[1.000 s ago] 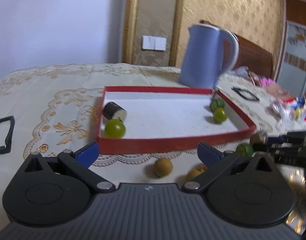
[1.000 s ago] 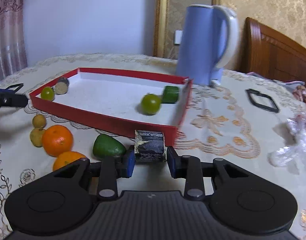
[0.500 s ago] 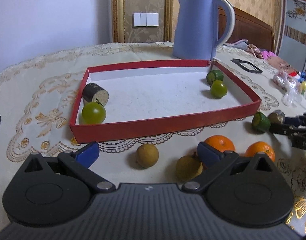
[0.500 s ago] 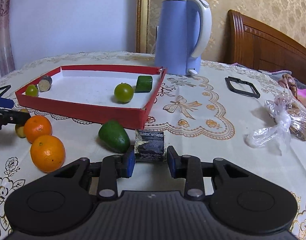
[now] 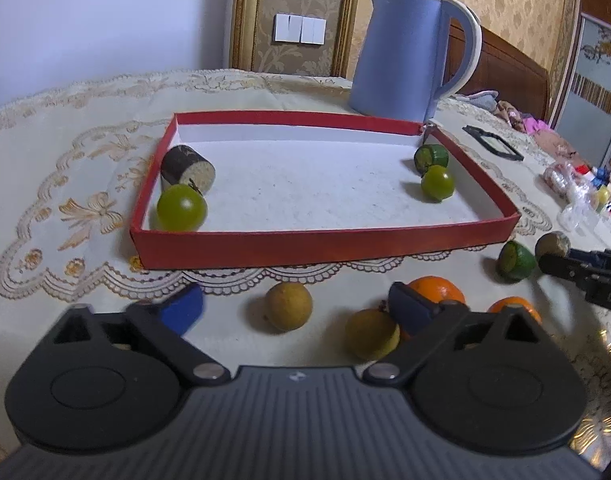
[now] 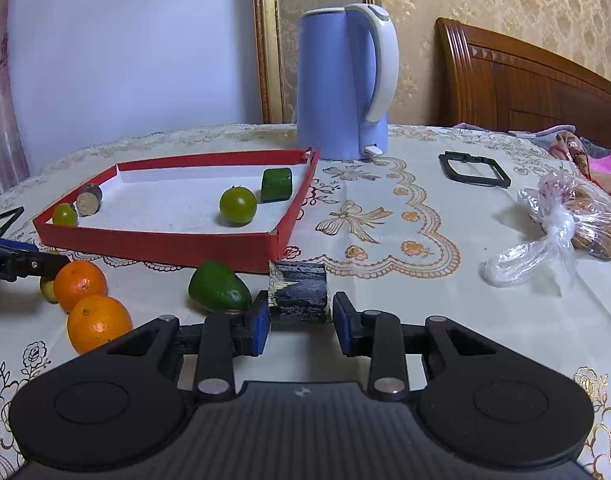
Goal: Organize fruits
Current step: 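Grasp a brown longan on the table with the left gripper while the right gripper holds the foil cylinder, then carry the longan over the red tray with the left gripper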
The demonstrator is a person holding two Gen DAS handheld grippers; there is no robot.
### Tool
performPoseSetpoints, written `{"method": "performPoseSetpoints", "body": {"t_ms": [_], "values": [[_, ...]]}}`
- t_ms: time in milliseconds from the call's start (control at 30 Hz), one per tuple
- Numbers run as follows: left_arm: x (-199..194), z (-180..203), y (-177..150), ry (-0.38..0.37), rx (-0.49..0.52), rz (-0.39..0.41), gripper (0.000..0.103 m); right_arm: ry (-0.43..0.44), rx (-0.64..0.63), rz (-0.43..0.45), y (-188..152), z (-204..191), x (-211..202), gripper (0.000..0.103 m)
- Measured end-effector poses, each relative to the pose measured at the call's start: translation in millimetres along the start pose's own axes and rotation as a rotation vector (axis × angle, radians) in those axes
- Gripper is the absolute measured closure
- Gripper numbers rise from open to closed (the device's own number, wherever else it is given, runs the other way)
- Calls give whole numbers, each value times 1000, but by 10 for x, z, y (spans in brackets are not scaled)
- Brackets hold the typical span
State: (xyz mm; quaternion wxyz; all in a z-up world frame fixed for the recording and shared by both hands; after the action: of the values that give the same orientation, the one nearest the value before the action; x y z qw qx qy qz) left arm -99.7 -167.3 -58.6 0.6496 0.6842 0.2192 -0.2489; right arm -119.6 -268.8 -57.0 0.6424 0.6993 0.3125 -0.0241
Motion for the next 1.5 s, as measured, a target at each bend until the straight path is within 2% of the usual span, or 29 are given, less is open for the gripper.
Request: {"method": "performPoseSetpoints", "body": {"t_ms": [100, 233, 367, 467, 533, 667, 733, 867, 967, 1433, 1500], "values": [[1, -1, 0, -3, -9, -9, 10, -4, 13, 18, 10, 18, -22, 70], [-15, -53, 28, -28, -33, -19, 18, 4, 40, 27, 15, 55, -33, 70], [8, -228, 56, -12, -70, -29, 24, 9, 43, 28, 17, 57, -26, 70], [-15, -203, 70, -39, -67, -39, 40, 11, 51, 32, 18, 67, -23, 70], [-39, -113, 80, -67, -49, -30, 59, 9, 54, 35, 21, 68, -25, 70], [-10, -8, 78, -77, -42, -27, 69, 10, 54, 33, 17, 63, -26, 70], [-16, -5, 78, -63, -32, -19, 80, 14, 56, 30, 15, 61, -23, 70], [-57, -36, 58, -54, -1, -28, 79, 20, 54, 28, 12, 56, -18, 70], [-33, -82, -18, -43, 20, -52, 72, 25, 52, 26, 10, 50, -20, 70], [-162, -36, -155, -16, 103, -32, 73, 29, 50, 28, 9, 34, -28, 70], [-169, -43, -161, -2, 109, -27, 78, 30, 49, 26, 11, 35, -25, 70]]}}
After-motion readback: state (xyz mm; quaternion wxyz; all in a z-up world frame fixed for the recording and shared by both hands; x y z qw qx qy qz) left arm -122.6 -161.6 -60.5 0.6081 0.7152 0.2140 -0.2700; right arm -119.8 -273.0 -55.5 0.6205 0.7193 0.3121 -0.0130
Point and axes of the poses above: each gripper's, at about its wrist camera, not at the fingertips, and x roughly the way its jaws point, z to its right, y to its top, the point moved 10 cm from there along x, roughly the way its jaws point, and after that the axes turned 14 degrees about y, right-handed, at the moved point
